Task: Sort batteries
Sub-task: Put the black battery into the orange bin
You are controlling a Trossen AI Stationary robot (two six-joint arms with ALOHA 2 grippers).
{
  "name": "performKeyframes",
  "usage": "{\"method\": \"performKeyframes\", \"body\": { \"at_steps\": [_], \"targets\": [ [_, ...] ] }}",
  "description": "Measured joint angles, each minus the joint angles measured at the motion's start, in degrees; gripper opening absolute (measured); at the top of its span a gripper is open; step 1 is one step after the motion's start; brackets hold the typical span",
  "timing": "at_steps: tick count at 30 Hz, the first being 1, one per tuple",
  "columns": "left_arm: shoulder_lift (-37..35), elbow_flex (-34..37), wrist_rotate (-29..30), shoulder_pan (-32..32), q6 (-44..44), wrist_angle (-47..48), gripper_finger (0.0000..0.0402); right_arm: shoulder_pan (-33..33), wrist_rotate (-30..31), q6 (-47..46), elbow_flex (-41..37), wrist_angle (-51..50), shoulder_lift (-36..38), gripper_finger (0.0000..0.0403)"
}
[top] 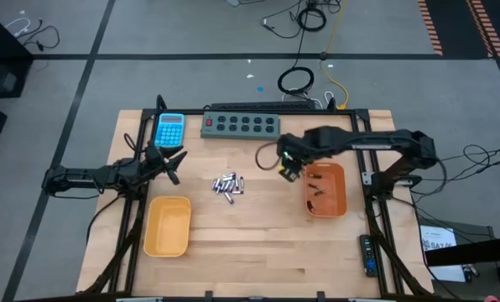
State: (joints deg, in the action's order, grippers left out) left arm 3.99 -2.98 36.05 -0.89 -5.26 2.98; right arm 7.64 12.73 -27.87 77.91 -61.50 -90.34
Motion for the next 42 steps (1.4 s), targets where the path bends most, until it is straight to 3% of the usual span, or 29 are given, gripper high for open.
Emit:
{"method": "performKeyframes", "body": {
  "at_steps": [8, 14, 21, 31, 37, 42],
  "targets": [
    [0.0, 0.0, 0.0, 0.0, -0.3, 0.5, 0.0127, 8.6, -4.0, 6.7, 0.0, -2.7, -11.0, 0.0164],
    [0.0, 0.0, -0.1, 0.0, -0.4, 0.6, 0.0127, 13.9, -8.5, 10.1, 0.0, -9.5, -17.6, 0.0170],
    [0.0, 0.0, -0.1, 0.0, -0.5, 0.8, 0.0127, 16.8, -17.4, 14.0, 0.0, -9.3, -20.9, 0.0177],
    [0.0, 0.0, -0.4, 0.0, -1.5, 1.2, 0.0127, 17.4, -18.4, 15.7, 1.0, -10.3, -26.2, 0.0178],
    [0.0, 0.0, -0.4, 0.0, -1.5, 1.2, 0.0127, 17.4, -14.5, 15.8, 3.3, -9.8, -29.3, 0.0178],
    [0.0, 0.0, -0.5, 0.0, -1.5, 1.3, 0.0127, 16.6, -14.0, 17.8, 4.9, -8.6, -31.4, 0.0145]
  ]
}}
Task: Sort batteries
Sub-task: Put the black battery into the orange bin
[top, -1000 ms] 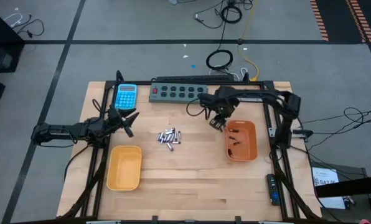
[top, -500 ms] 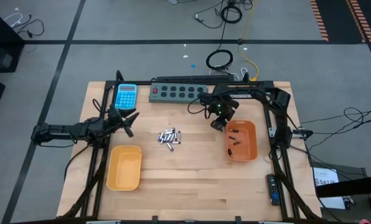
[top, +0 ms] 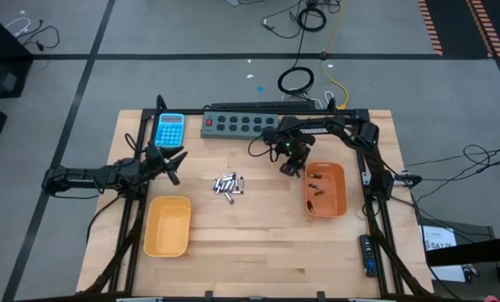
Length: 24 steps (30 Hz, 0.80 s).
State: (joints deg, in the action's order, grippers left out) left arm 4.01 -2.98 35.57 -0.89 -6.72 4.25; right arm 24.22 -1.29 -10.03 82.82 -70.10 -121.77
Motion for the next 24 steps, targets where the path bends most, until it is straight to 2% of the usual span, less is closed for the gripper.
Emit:
{"method": "performKeyframes", "body": {
  "at_steps": [5, 7, 13, 19, 21, 24],
  "targets": [
    [0.0, 0.0, -0.1, 0.0, 0.0, 0.0, 0.0127, -1.0, -0.1, 1.9, 0.4, 0.3, -0.4, 0.0043],
    [0.2, 0.0, -0.1, 0.0, 0.0, 0.1, 0.0127, -1.3, 0.0, 2.8, 0.4, 0.3, -0.4, 0.0020],
    [0.6, 0.0, 0.0, 0.0, 0.0, 0.1, 0.0127, -3.0, 0.5, 3.8, 1.3, 0.0, -0.5, 0.0022],
    [0.9, 0.0, 0.0, 0.0, 0.0, 0.1, 0.0127, -5.0, -0.7, 4.7, 7.8, 0.7, 0.1, 0.0021],
    [0.9, 0.0, -0.2, 0.0, 0.0, 0.1, 0.0127, -5.4, 1.1, 4.7, 10.6, -0.6, 0.3, 0.0021],
    [1.1, 0.0, -1.6, 0.0, 0.0, 0.1, 0.0127, -6.6, 7.6, 4.4, 15.4, -5.4, 0.3, 0.0021]
  ]
}}
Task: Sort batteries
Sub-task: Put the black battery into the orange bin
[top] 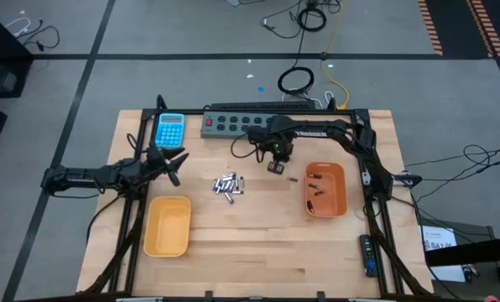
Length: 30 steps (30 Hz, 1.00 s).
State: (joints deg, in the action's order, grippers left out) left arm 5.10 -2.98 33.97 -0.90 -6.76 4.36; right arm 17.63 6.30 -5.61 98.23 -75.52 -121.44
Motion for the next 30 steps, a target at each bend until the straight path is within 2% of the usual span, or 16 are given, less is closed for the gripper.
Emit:
{"method": "performKeyframes", "body": {
  "at_steps": [2, 4, 7, 11, 13, 18, 25, 30],
  "targets": [
    [0.3, 0.0, -0.2, 0.0, 0.0, 0.0, 0.0127, -1.4, 4.1, -0.7, 2.9, -3.7, 0.1, 0.0021],
    [0.8, 0.0, -0.3, 0.0, -0.4, 0.0, 0.0127, -2.7, 5.5, -1.6, 5.0, -5.6, 0.9, 0.0021],
    [1.8, 0.0, -0.8, 0.0, -0.5, 0.0, 0.0127, -5.1, 5.1, -3.9, 6.5, -5.9, 3.4, 0.0021],
    [3.1, 0.0, -0.9, 0.0, -1.5, 0.0, 0.0127, -8.4, -0.2, -10.5, 6.2, -8.0, 8.3, 0.0021],
    [3.6, 0.0, -0.8, 0.0, -1.6, 0.0, 0.0127, -10.3, -0.7, -14.5, 4.5, -9.9, 10.7, 0.0021],
    [3.9, 0.0, -0.8, 0.0, -1.9, 0.0, 0.0127, -14.2, -1.8, -25.7, -4.8, -13.6, 17.4, 0.0025],
    [3.9, 0.2, -0.8, 0.0, -1.5, -2.1, 0.0127, -17.5, -3.2, -34.2, -23.7, -5.9, 26.9, 0.0089],
    [3.9, 0.2, -0.8, 0.0, -0.1, -5.8, 0.0127, -17.7, -3.3, -37.1, -31.0, -1.5, 30.9, 0.0126]
  ]
}}
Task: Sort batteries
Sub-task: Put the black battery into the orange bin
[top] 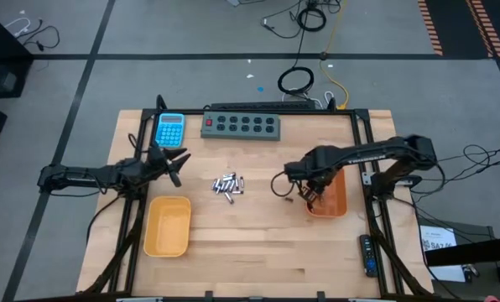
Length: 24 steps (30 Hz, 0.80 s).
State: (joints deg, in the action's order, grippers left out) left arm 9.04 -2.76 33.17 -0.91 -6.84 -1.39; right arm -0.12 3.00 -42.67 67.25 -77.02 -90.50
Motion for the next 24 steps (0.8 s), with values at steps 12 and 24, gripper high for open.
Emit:
{"method": "performKeyframes", "body": {
  "at_steps": [12, 24],
  "targets": [
    [0.0, 0.0, 0.0, 0.0, 1.2, -1.6, 0.0127, -3.9, 1.1, 11.1, 10.2, 16.1, -8.8, 0.0145],
    [0.0, -0.1, 0.3, 0.0, -2.0, 0.7, 0.0127, -12.2, -1.3, 14.4, 13.0, 24.0, -21.0, 0.0155]
  ]
}}
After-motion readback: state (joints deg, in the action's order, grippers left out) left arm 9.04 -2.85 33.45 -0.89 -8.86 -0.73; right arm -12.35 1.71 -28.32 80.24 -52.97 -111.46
